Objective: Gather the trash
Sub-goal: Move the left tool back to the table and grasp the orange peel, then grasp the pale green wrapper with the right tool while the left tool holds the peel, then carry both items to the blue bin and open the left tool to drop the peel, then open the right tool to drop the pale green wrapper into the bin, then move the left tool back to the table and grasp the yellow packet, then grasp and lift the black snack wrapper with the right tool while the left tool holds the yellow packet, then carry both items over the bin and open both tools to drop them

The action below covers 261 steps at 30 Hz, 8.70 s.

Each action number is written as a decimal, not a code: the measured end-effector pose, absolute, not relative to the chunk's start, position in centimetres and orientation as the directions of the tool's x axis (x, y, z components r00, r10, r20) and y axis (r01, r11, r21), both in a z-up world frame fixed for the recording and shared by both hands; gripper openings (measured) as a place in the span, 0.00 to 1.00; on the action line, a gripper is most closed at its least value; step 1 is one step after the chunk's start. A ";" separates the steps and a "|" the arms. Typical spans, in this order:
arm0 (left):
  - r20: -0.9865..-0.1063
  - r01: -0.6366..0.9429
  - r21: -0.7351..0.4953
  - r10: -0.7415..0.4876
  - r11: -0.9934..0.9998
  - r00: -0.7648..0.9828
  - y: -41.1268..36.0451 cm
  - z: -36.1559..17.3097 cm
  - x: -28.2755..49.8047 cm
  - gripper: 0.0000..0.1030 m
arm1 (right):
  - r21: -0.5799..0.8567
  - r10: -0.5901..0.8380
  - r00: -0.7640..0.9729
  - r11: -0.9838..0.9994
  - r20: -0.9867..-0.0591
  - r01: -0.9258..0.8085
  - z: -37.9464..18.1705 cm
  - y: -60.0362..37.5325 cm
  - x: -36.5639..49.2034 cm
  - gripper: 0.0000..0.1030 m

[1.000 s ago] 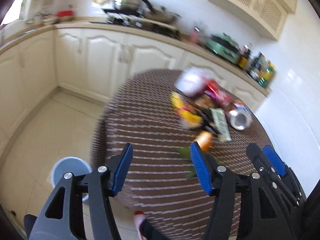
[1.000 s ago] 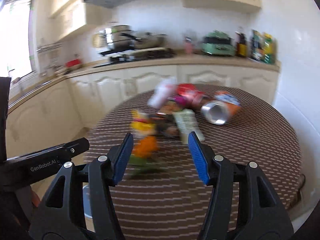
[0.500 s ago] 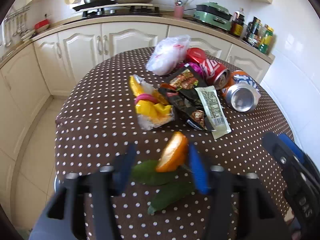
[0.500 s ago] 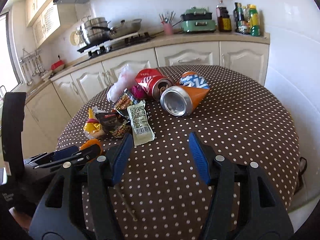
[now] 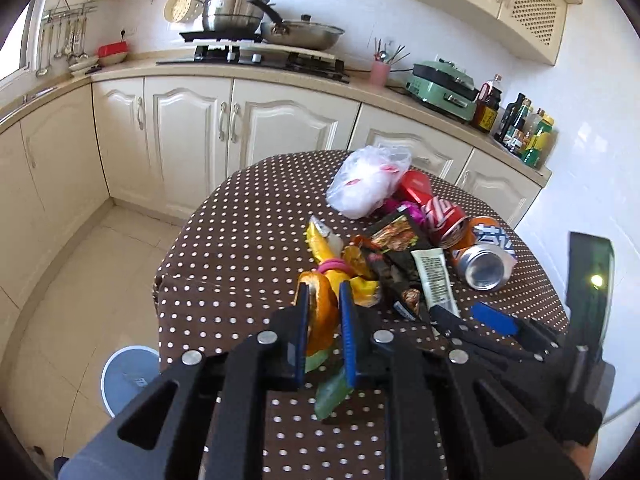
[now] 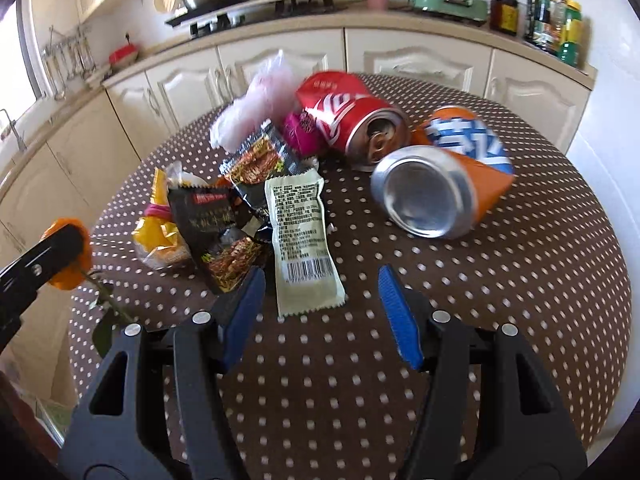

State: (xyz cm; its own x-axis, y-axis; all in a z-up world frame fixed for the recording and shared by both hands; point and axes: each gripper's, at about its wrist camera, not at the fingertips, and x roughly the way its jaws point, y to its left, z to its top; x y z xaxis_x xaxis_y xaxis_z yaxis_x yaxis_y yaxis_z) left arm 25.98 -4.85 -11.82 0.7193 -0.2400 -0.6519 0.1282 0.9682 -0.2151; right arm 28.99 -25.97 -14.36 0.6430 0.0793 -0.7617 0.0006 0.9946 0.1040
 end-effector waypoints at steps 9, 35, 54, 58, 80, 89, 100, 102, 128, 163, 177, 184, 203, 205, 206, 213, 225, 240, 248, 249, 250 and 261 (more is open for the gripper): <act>-0.672 0.145 -0.217 -0.255 0.965 0.695 -4.9 -12.5 26.8 0.13 | 0.135 0.122 0.640 0.990 -0.759 -0.028 -14.7 -26.2 29.6 0.25; -0.694 -0.132 -0.221 -0.060 0.966 0.718 11.0 -13.2 22.4 0.13 | 0.197 0.435 0.666 0.893 -0.606 -0.404 -10.1 -6.6 25.4 0.22; -0.899 -0.473 -0.162 0.069 0.866 0.433 28.6 -28.1 26.2 0.13 | 0.247 0.498 0.372 0.798 -0.783 -0.550 -23.6 10.5 32.1 0.22; -0.920 -0.494 -0.164 0.048 0.854 0.389 29.7 -29.9 27.5 0.15 | 0.250 0.486 0.349 0.802 -0.801 -0.543 -25.1 11.4 32.7 0.22; -0.908 -0.518 -0.184 0.057 0.835 0.416 30.9 -28.8 26.6 0.36 | 0.254 0.498 0.328 0.783 -0.803 -0.568 -26.3 13.8 33.0 0.24; -0.878 -0.529 -0.188 0.100 0.827 0.468 31.2 -26.0 25.3 0.36 | 0.244 0.521 0.409 0.792 -0.749 -0.560 -24.2 13.2 32.5 0.42; -0.752 -0.434 -0.207 0.141 0.877 0.644 27.2 -18.8 23.1 0.36 | 0.164 0.511 0.599 0.827 -0.617 -0.537 -15.9 8.5 28.5 0.43; -0.719 -0.410 -0.203 0.149 0.889 0.679 25.5 -17.0 22.6 0.36 | 0.161 0.509 0.633 0.836 -0.583 -0.524 -14.1 6.8 27.8 0.43; -0.598 0.102 -0.087 -0.134 0.991 0.790 -2.8 -9.2 24.0 0.60 | 0.184 0.066 0.870 0.982 -0.489 0.029 -8.2 -24.7 23.0 0.57; -0.656 0.168 -0.315 -0.342 0.934 0.673 -4.8 -14.1 30.2 0.15 | 0.108 0.125 0.646 0.992 -0.753 -0.067 -14.2 -24.2 34.1 0.62; -0.630 0.148 -0.324 -0.330 0.934 0.703 -2.5 -12.7 28.3 0.16 | 0.098 0.108 0.712 0.994 -0.694 -0.056 -13.0 -24.5 31.3 0.19; -0.597 0.131 -0.339 -0.321 0.932 0.736 0.3 -11.3 26.3 0.16 | 0.113 0.119 0.790 0.992 -0.602 -0.063 -9.2 -23.2 27.9 0.19; -0.701 -0.245 -0.329 -0.062 0.912 0.711 20.5 -16.3 22.6 0.16 | 0.164 0.474 0.578 0.846 -0.664 -0.507 -13.7 3.8 29.5 0.20; -0.730 -0.284 -0.323 -0.047 0.903 0.681 22.4 -17.6 22.6 0.16 | 0.165 0.480 0.543 0.834 -0.688 -0.527 -15.3 6.0 30.1 0.20; -0.746 -0.305 -0.320 -0.041 0.897 0.664 23.5 -18.4 22.8 0.16 | 0.166 0.481 0.534 0.830 -0.696 -0.532 -15.8 6.8 30.2 0.20; -0.802 -0.342 -0.325 -0.065 0.882 0.594 26.6 -21.8 24.1 0.17 | 0.172 0.465 0.477 0.826 -0.746 -0.537 -19.7 10.1 31.8 0.20; -0.832 -0.386 -0.316 -0.057 0.867 0.552 28.7 -24.1 25.0 0.32 | 0.196 0.464 0.433 0.823 -0.773 -0.533 -22.1 11.6 33.6 0.20; -0.831 -0.432 -0.313 -0.024 0.845 0.556 29.7 -23.9 24.6 0.33 | 0.229 0.497 0.407 0.803 -0.767 -0.550 -22.5 12.9 33.7 0.21; -0.826 -0.444 -0.306 -0.003 0.842 0.564 30.2 -23.4 23.8 0.34 | 0.246 0.518 0.411 0.796 -0.751 -0.554 -22.1 13.5 33.6 0.28; -0.825 -0.446 -0.301 0.004 0.843 0.565 30.3 -23.3 23.7 0.34 | 0.245 0.519 0.416 0.796 -0.747 -0.554 -22.0 13.5 33.5 0.28; -0.824 -0.449 -0.295 0.013 0.844 0.566 30.4 -23.1 23.6 0.34 | 0.243 0.519 0.420 0.797 -0.745 -0.553 -21.8 13.5 33.5 0.28; -0.791 -0.405 -0.296 0.015 0.865 0.612 27.8 -19.9 22.8 0.35 | 0.245 0.529 0.484 0.810 -0.697 -0.533 -18.2 9.9 32.0 0.28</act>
